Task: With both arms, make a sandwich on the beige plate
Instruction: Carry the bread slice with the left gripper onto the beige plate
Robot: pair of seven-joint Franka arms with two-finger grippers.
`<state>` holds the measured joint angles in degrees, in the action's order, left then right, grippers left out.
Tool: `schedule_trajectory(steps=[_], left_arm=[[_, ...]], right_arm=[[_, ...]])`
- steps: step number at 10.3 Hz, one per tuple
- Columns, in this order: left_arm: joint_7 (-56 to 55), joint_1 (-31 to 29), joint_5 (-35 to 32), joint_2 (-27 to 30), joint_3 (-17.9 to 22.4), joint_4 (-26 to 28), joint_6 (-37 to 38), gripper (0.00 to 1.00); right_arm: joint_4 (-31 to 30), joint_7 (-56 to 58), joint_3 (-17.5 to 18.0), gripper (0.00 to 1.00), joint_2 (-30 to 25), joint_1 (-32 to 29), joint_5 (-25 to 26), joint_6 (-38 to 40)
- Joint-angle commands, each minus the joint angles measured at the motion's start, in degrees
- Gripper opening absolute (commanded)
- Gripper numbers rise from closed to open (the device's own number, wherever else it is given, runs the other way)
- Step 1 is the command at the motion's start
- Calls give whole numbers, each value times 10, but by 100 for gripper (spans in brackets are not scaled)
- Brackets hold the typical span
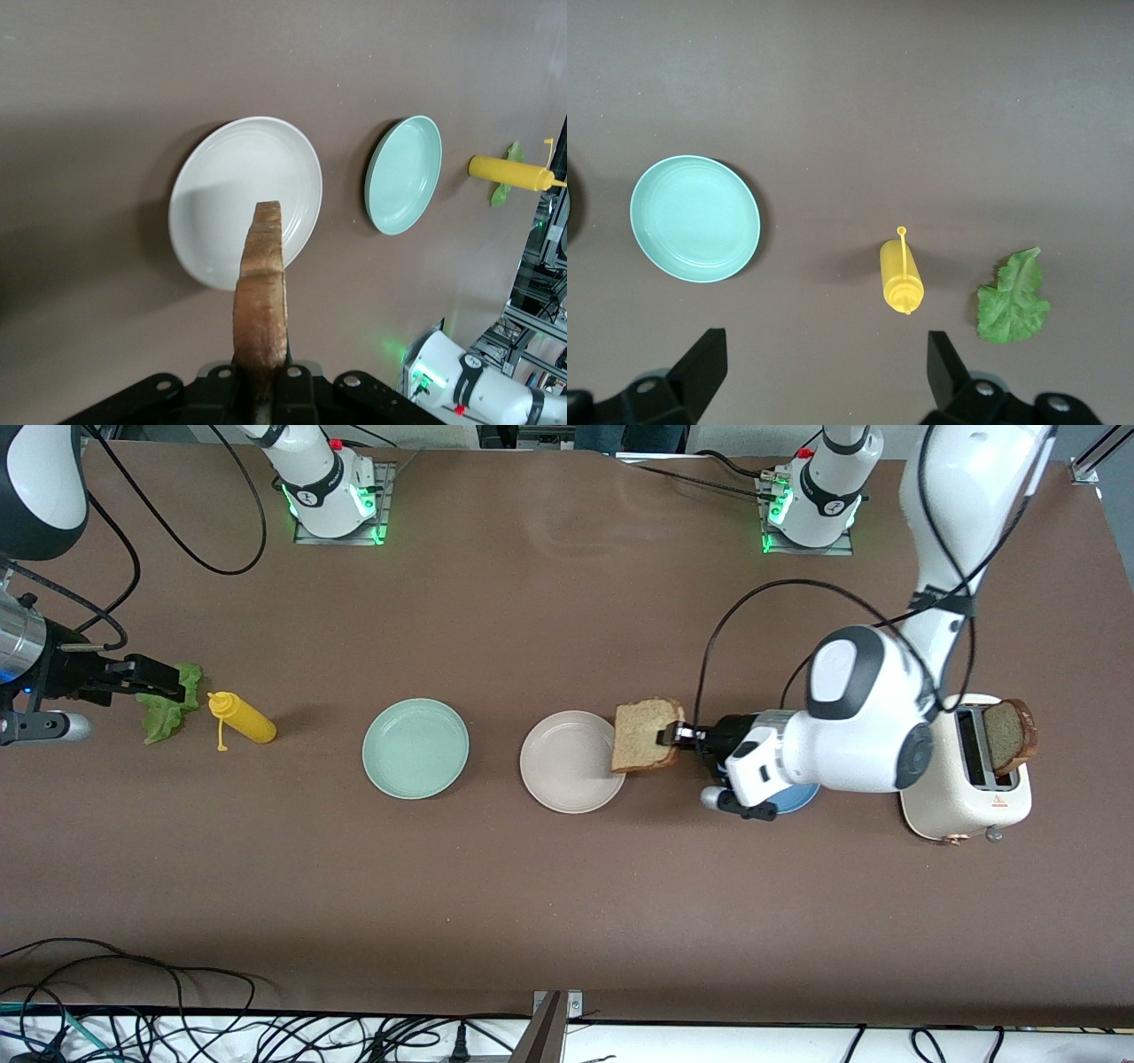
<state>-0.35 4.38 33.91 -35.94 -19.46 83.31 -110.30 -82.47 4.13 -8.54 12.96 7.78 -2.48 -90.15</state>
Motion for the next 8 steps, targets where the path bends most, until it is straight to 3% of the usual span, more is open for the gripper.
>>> schedule_trajectory(steps=[1,3,8], left_arm=[[79,18,62,-48,4,-24,-39,0],[168,26,102,-80,5,-21,-68,0],[234,78,104,-113,5,-9,-152,0]], right_arm=[[2,2,0,100,-2,0,-10,4],[2,2,0,100,-2,-1,-10,4],[2,1,0,100,-2,0,-10,4]])
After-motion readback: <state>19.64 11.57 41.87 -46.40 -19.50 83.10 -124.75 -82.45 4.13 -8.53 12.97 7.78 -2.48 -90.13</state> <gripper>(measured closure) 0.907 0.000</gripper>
